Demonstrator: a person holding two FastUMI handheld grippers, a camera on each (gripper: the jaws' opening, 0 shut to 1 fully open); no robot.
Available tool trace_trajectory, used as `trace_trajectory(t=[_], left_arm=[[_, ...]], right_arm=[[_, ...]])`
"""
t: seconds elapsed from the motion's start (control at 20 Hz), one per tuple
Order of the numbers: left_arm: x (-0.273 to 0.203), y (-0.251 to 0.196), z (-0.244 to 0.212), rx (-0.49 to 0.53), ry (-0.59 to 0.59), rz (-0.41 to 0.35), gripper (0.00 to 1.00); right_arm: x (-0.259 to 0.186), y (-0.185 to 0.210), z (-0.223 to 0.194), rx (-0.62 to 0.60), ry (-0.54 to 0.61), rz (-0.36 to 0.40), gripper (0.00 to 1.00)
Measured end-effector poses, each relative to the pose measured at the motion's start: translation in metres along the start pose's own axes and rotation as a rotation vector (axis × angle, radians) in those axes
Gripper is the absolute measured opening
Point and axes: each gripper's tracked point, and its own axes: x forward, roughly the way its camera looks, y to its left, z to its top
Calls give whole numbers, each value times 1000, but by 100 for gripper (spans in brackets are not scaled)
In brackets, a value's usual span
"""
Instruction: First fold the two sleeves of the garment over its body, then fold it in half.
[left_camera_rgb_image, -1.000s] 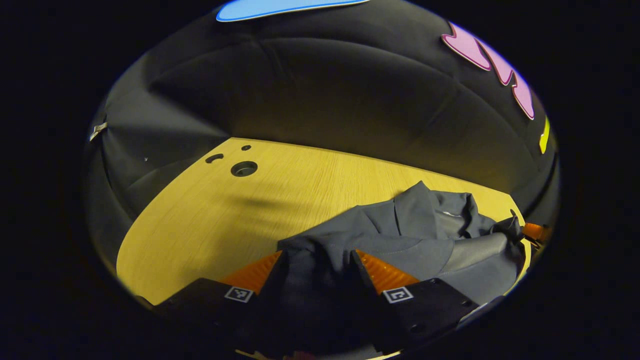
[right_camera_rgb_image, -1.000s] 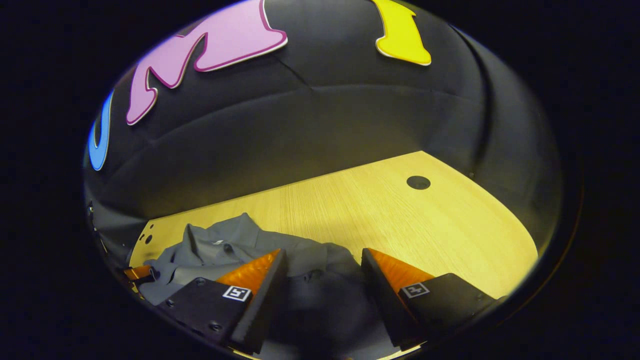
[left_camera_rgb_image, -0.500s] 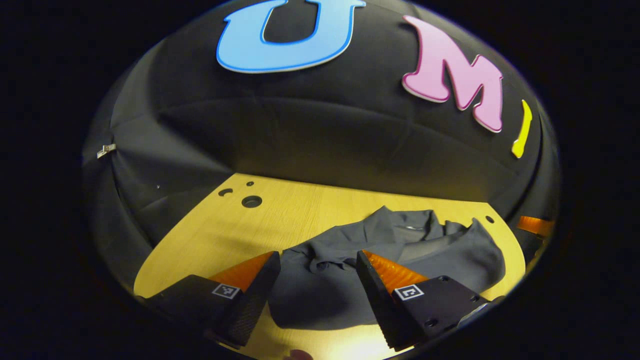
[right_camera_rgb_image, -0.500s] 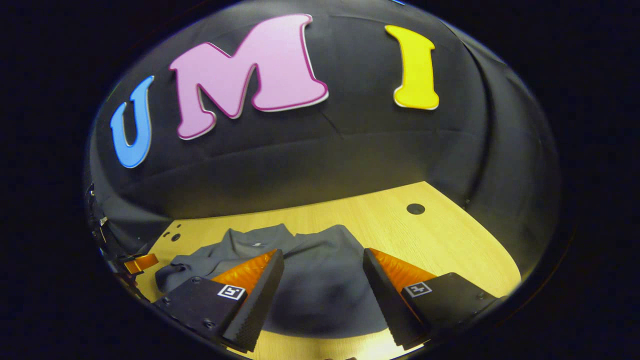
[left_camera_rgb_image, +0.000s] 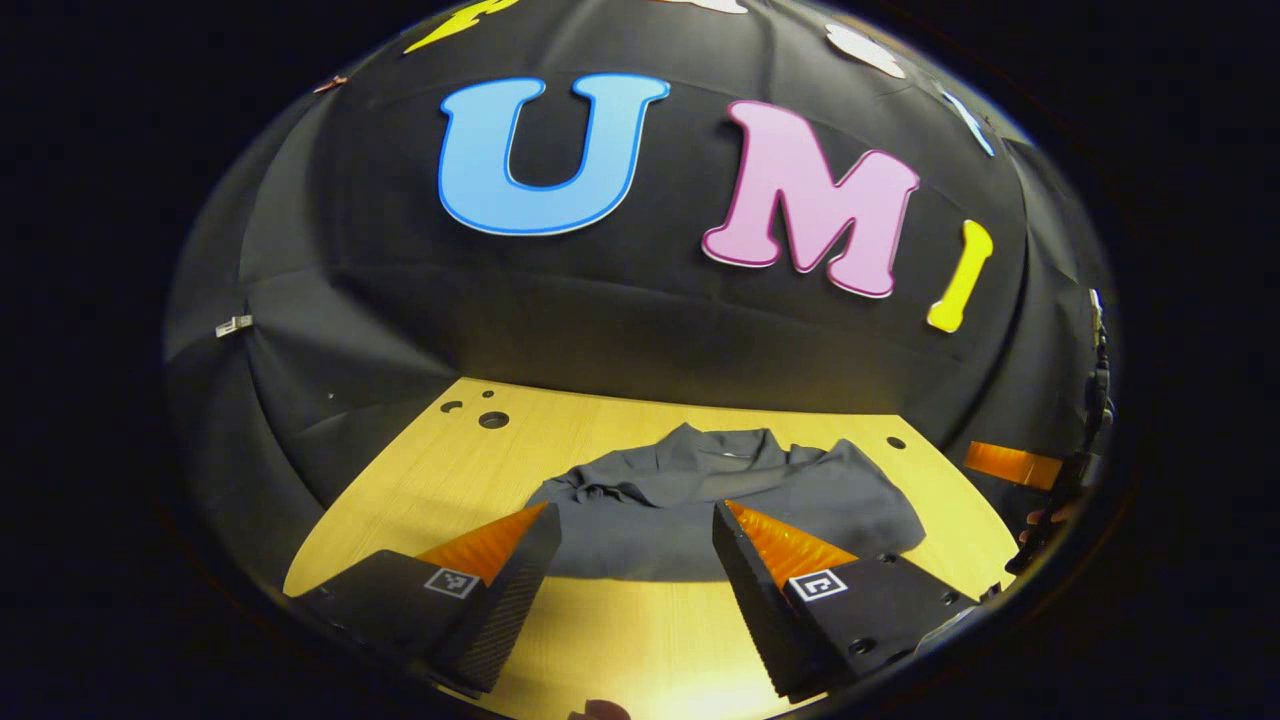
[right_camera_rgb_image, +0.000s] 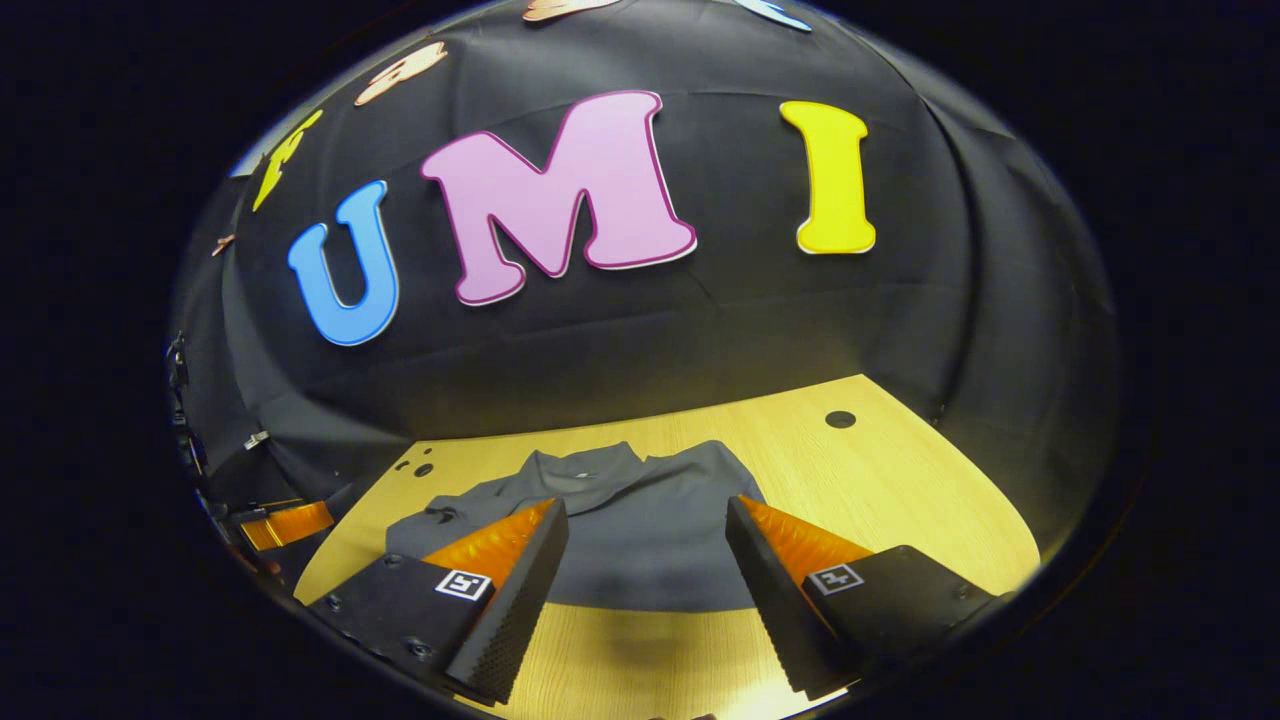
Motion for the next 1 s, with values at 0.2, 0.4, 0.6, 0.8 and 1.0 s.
trace_trajectory(t=[0.2, 0.4, 0.6, 0.8, 1.0], left_arm=[[-51, -21, -7, -6, -13, 15, 96], [-89, -40, -14, -29, -28, 15, 96], [-118, -55, -21, -46, -42, 14, 96], [-130, -69, -32, -47, -31, 31, 96], [-132, -80, -37, -49, -38, 61, 96]], right_arm=[[-41, 19, 4, -77, -2, 106, 98], [-71, 33, -3, -103, 6, 191, 99], [-95, 39, -6, -70, 1, 230, 98], [-105, 29, -16, -69, 19, 253, 98], [-107, 17, -23, -84, 38, 275, 98]])
